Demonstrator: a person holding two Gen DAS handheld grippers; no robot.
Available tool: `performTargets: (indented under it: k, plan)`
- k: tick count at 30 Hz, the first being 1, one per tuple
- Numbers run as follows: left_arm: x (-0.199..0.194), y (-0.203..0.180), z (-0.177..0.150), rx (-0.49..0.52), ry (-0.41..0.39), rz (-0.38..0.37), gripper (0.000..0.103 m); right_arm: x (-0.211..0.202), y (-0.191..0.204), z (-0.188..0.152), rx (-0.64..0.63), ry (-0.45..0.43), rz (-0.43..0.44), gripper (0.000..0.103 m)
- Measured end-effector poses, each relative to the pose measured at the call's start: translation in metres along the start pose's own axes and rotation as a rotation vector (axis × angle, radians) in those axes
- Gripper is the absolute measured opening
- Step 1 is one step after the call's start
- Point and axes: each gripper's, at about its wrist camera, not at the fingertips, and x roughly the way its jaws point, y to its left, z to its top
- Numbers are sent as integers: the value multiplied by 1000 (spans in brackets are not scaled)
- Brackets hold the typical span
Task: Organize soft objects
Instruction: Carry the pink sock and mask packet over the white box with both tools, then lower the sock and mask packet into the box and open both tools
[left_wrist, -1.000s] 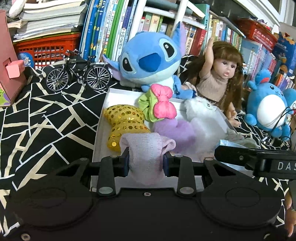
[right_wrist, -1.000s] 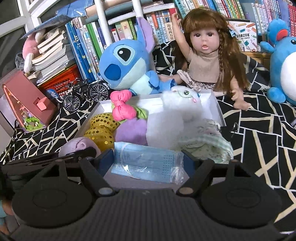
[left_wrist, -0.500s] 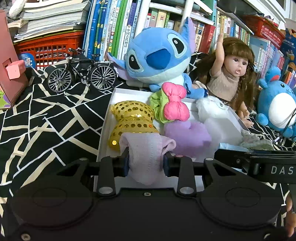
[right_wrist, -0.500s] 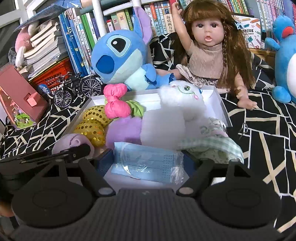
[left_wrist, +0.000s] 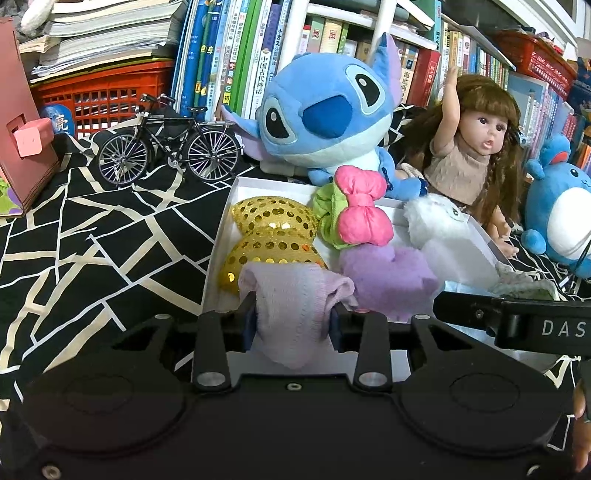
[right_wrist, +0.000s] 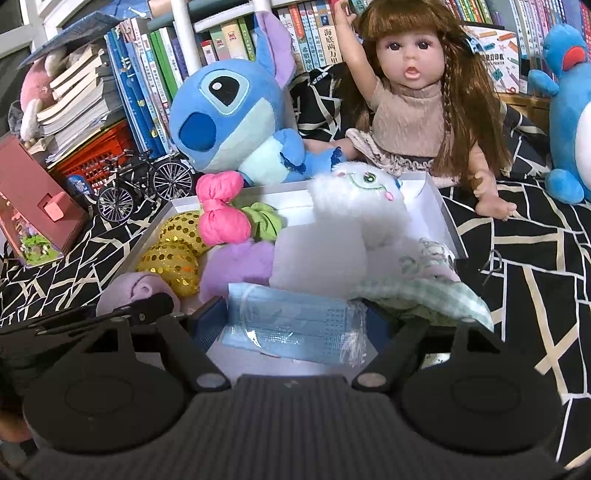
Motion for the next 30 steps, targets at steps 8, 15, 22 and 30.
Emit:
performTargets:
  k: [8,15,22,30]
  plan:
    - [2,-2,0,11,-2,12,39,4,-1,-2,13,3,1,80]
    - [4,-3,0,18,-4,24,41,5,-3,-3,23,-1,6,81]
    - [2,-6,-1,25,-2,31,47,2,-5,-5,36,-12,22,88]
    - [-18,-8,-3,14,-21,30,72,-22,-5,-6,34,-58,68,91]
